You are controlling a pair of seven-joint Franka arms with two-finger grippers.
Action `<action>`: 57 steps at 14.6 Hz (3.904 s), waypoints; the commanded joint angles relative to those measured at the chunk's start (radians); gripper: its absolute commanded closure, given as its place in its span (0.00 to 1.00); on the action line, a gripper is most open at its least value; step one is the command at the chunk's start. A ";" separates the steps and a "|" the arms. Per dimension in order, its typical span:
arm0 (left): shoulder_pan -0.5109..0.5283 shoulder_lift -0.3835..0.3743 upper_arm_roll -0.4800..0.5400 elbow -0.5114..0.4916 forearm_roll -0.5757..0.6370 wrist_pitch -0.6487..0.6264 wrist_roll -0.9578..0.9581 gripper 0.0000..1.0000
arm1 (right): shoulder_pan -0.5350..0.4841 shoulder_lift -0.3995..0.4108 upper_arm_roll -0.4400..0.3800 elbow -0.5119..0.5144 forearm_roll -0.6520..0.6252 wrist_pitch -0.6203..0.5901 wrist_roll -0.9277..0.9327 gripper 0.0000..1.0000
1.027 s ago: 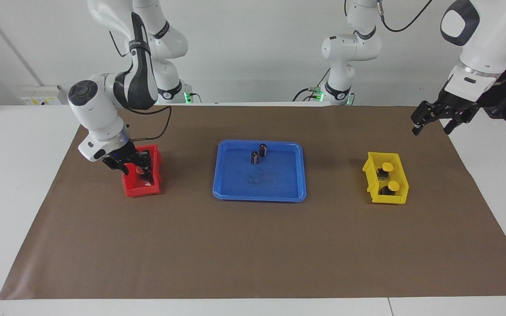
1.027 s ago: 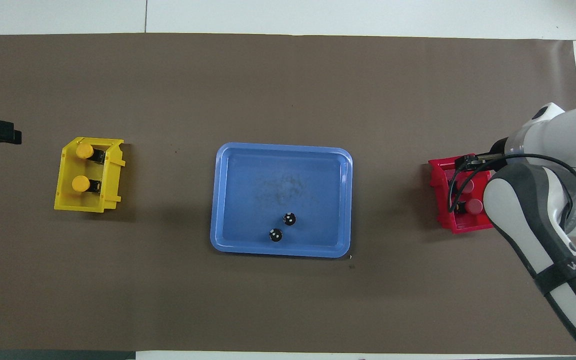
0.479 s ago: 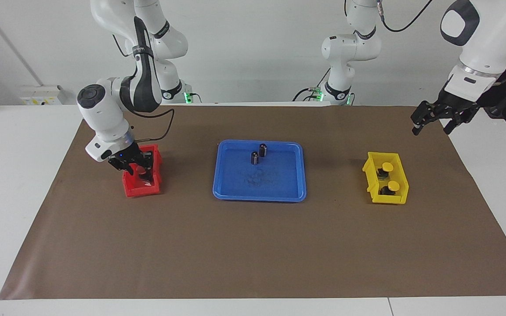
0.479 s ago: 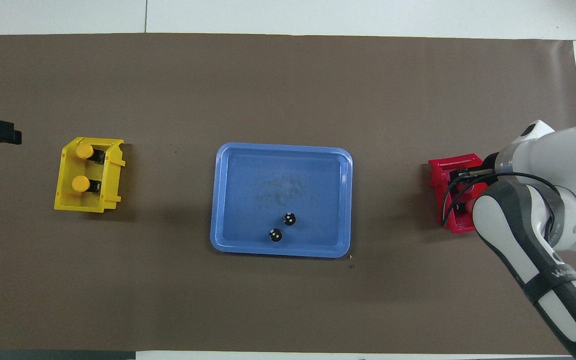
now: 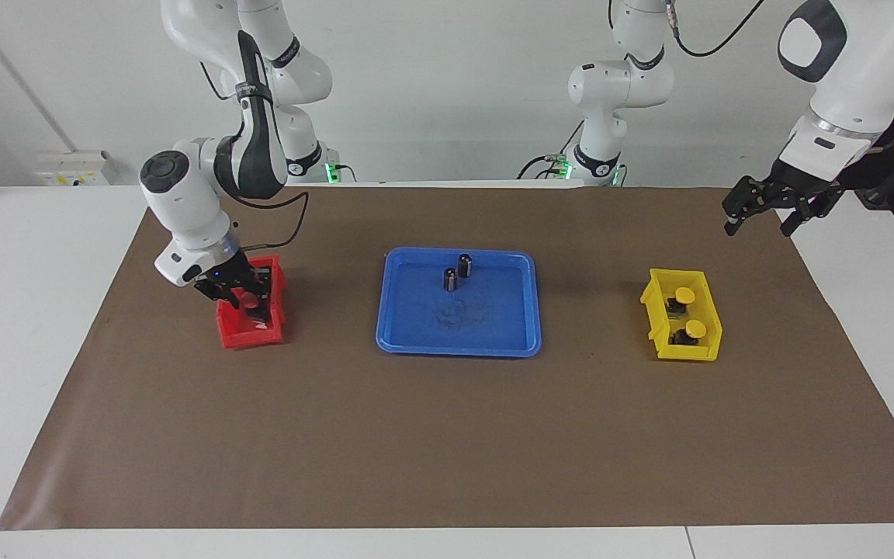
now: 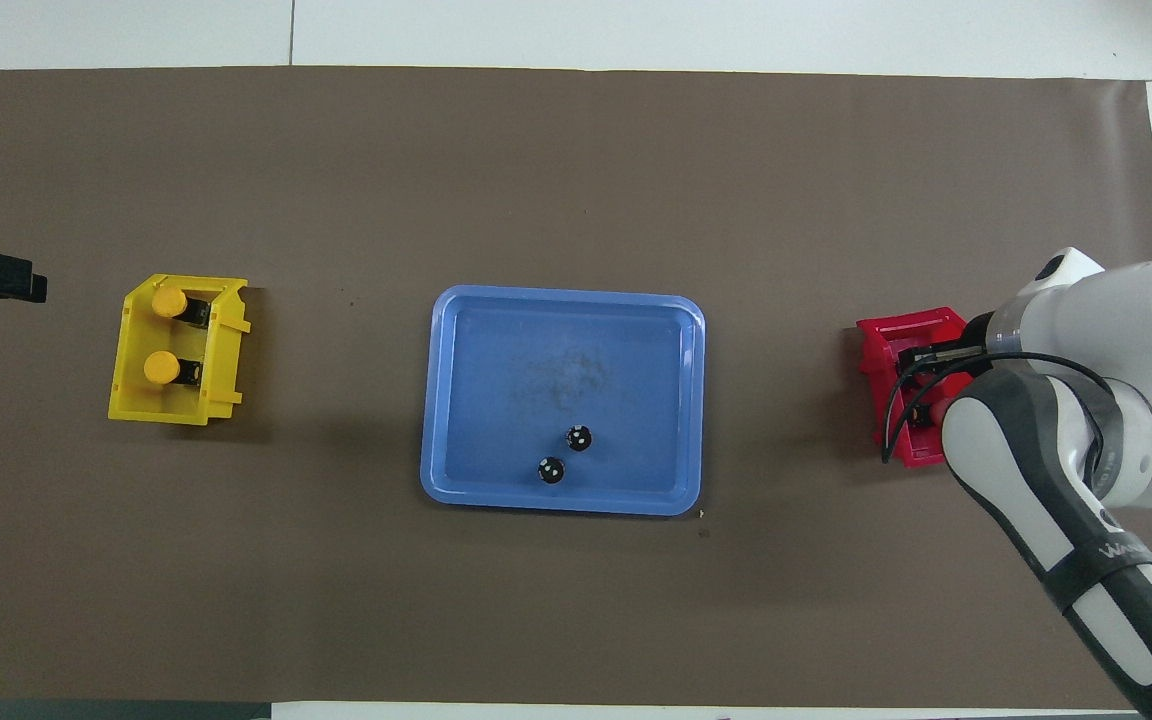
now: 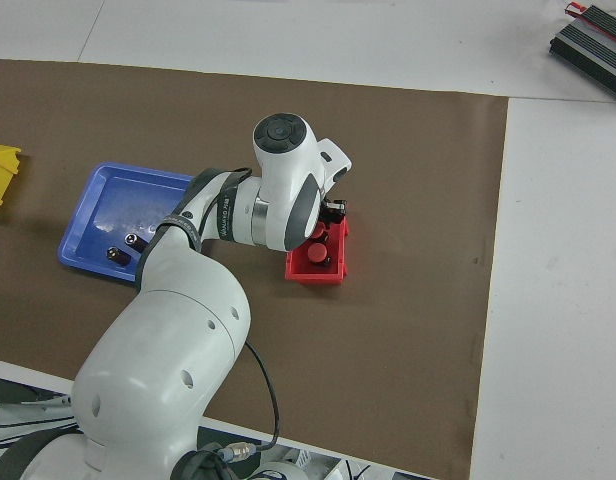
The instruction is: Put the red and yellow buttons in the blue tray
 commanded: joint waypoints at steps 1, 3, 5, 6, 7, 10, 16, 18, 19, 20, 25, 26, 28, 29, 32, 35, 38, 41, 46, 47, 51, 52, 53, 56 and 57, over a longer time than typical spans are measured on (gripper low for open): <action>0.006 -0.011 -0.002 -0.006 0.017 -0.019 0.024 0.00 | -0.004 -0.029 0.000 -0.057 0.018 0.046 -0.039 0.51; 0.006 -0.017 -0.002 -0.018 0.017 -0.012 0.021 0.00 | -0.004 -0.029 0.000 -0.054 0.018 0.046 -0.038 0.64; 0.005 -0.046 -0.004 -0.076 0.017 0.005 0.019 0.00 | 0.001 -0.026 0.000 -0.040 0.018 0.038 -0.033 0.79; 0.000 -0.047 -0.004 -0.080 0.017 0.005 0.017 0.00 | 0.001 -0.022 0.000 -0.022 0.018 0.027 -0.033 0.81; -0.001 -0.046 -0.004 -0.080 0.017 0.010 0.017 0.00 | -0.001 -0.013 0.000 0.010 0.015 0.001 -0.035 0.81; 0.003 -0.044 -0.004 -0.101 0.016 0.059 0.014 0.00 | -0.005 0.033 0.000 0.182 0.004 -0.168 -0.038 0.81; 0.005 0.086 -0.004 -0.262 0.005 0.378 0.016 0.25 | 0.195 0.188 0.021 0.642 0.032 -0.473 0.325 0.80; -0.001 0.141 -0.004 -0.265 0.000 0.447 0.013 0.25 | 0.331 0.213 0.023 0.652 0.032 -0.409 0.581 0.80; -0.001 0.163 -0.004 -0.268 -0.009 0.476 0.010 0.26 | 0.385 0.230 0.023 0.655 0.030 -0.380 0.672 0.80; 0.003 0.175 -0.004 -0.271 -0.011 0.497 0.008 0.28 | 0.443 0.269 0.021 0.661 0.029 -0.352 0.744 0.80; 0.005 0.195 -0.004 -0.290 -0.021 0.522 0.010 0.32 | 0.570 0.395 0.021 0.652 0.015 -0.197 0.898 0.80; 0.005 0.198 -0.004 -0.293 -0.024 0.530 0.010 0.32 | 0.570 0.402 0.021 0.650 0.016 -0.185 0.901 0.79; 0.005 0.218 -0.004 -0.295 -0.024 0.547 0.010 0.32 | 0.574 0.409 0.021 0.631 0.019 -0.166 0.901 0.79; 0.003 0.224 -0.005 -0.296 -0.024 0.553 0.010 0.32 | 0.585 0.408 0.021 0.615 0.022 -0.151 0.904 0.78; -0.001 0.229 -0.005 -0.327 -0.024 0.596 0.010 0.32 | 0.596 0.399 0.023 0.554 0.027 -0.085 0.924 0.75; -0.004 0.232 -0.005 -0.353 -0.024 0.634 0.010 0.32 | 0.596 0.391 0.023 0.532 0.027 -0.083 0.923 0.58; -0.008 0.235 -0.005 -0.356 -0.024 0.636 0.008 0.34 | 0.593 0.393 0.021 0.551 0.024 -0.098 0.923 0.27; -0.006 0.233 -0.007 -0.350 -0.033 0.628 0.010 0.90 | 0.564 0.391 0.013 0.662 0.013 -0.144 0.907 0.23; -0.012 0.220 -0.013 -0.115 -0.064 0.296 0.002 0.98 | 0.319 0.185 0.012 0.576 0.018 -0.345 0.509 0.23; -0.026 0.232 -0.016 -0.018 -0.064 0.199 -0.025 0.97 | 0.260 0.117 0.013 0.489 0.027 -0.346 0.402 0.23; -0.263 0.238 -0.016 -0.033 -0.058 0.319 -0.350 0.98 | 0.088 -0.086 0.010 0.149 0.029 -0.284 0.096 0.23; -0.314 0.240 -0.016 -0.040 -0.063 0.329 -0.373 0.98 | 0.050 -0.110 0.010 0.087 0.029 -0.251 0.034 0.23; -0.358 0.246 -0.016 -0.044 -0.063 0.327 -0.378 0.98 | 0.018 -0.138 0.010 0.021 0.029 -0.196 -0.034 0.23; -0.469 0.276 -0.014 -0.080 -0.063 0.362 -0.491 0.98 | -0.008 -0.177 0.010 -0.106 0.027 -0.064 -0.097 0.24; -0.492 0.293 -0.014 -0.087 -0.063 0.379 -0.513 0.98 | -0.012 -0.177 0.010 -0.109 0.027 -0.060 -0.129 0.24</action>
